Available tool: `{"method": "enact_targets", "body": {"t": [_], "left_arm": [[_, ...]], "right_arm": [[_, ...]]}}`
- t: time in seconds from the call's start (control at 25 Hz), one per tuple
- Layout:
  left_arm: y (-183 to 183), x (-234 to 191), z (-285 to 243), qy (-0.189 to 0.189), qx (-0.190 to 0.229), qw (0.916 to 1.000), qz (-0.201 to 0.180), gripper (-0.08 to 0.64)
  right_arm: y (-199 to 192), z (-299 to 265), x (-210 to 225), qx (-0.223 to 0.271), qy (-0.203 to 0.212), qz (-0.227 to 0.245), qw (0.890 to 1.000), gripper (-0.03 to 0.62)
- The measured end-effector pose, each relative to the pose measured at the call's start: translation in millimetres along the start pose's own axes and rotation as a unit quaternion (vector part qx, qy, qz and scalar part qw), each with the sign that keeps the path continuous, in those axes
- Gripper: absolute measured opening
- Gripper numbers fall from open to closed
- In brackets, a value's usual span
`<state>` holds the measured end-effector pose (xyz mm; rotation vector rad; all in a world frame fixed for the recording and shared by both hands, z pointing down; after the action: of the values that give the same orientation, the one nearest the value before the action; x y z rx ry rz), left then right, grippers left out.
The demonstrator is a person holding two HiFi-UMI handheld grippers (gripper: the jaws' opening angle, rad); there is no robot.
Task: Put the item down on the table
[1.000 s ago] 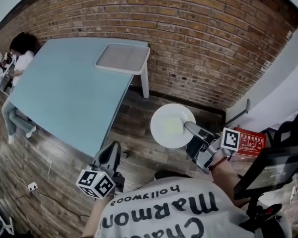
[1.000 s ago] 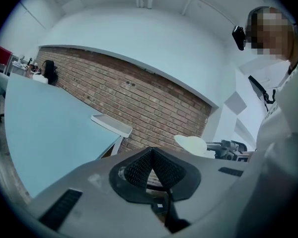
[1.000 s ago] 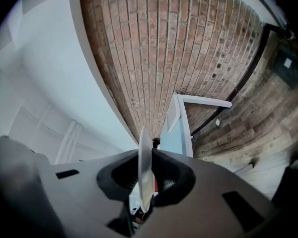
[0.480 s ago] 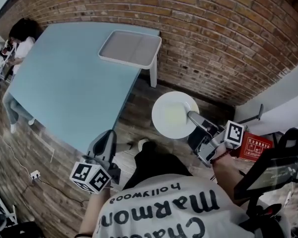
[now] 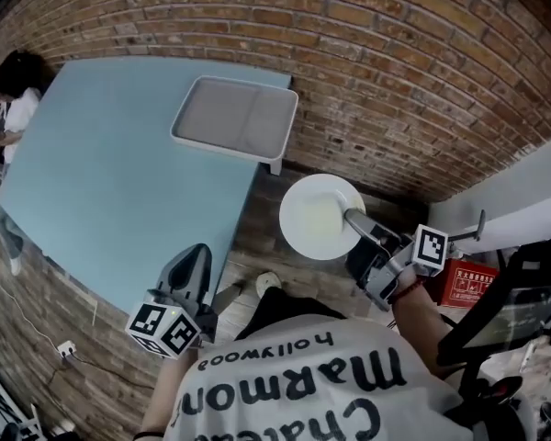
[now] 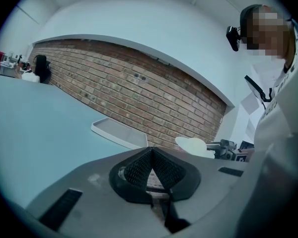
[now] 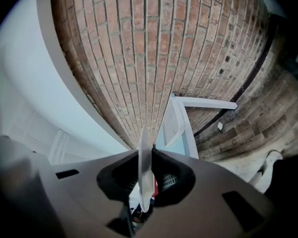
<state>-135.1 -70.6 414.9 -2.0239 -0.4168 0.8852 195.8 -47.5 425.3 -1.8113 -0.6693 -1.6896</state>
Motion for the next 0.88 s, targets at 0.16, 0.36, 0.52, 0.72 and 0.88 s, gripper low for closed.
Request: {"method": "enact_targets", "body": {"t": [0.16, 0.36, 0.52, 0.72, 0.88], "left_arm": [[22.3, -24.9, -18.3, -0.011, -0.008, 0.9999, -0.001, 0.006], [43.9, -49.4, -38.0, -0.023, -0.009, 0.9996, -0.01, 0.006], [53.3, -64.4, -44.9, -0.023, -0.006, 0.9997, -0.004, 0.007], [61.0, -73.7, -46.9, -0.015, 0.006, 0.9999, 0.001, 0.006], [62.8, -75.4, -45.8, 0.001, 0.012, 0.9999, 0.006, 0.007]], "right_arm": [[16.4, -25.8, -1.4, 0.009, -0.004, -0.007, 1.0, 0.048], [34.4, -50.4, 0.2, 0.019, -0.009, -0.006, 1.0, 0.048], [47.2, -63.9, -0.6, 0.027, -0.014, -0.002, 1.0, 0.048], [68.8, -78.9, 2.3, 0.026, -0.039, 0.008, 0.999, 0.048], [89.6, -98.2, 5.1, 0.017, -0.058, 0.019, 0.998, 0.048]]}}
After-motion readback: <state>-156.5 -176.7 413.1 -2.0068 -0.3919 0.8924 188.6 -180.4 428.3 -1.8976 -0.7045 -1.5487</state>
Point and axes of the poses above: the fingertips, and each gripper's own axes: z backward along the fingers, x to its right, y out of its top, the point moved 5 cm from there along z, backward along the fingers, and after that the axes turned 11 degrees about -x, right-handed, at the moved point
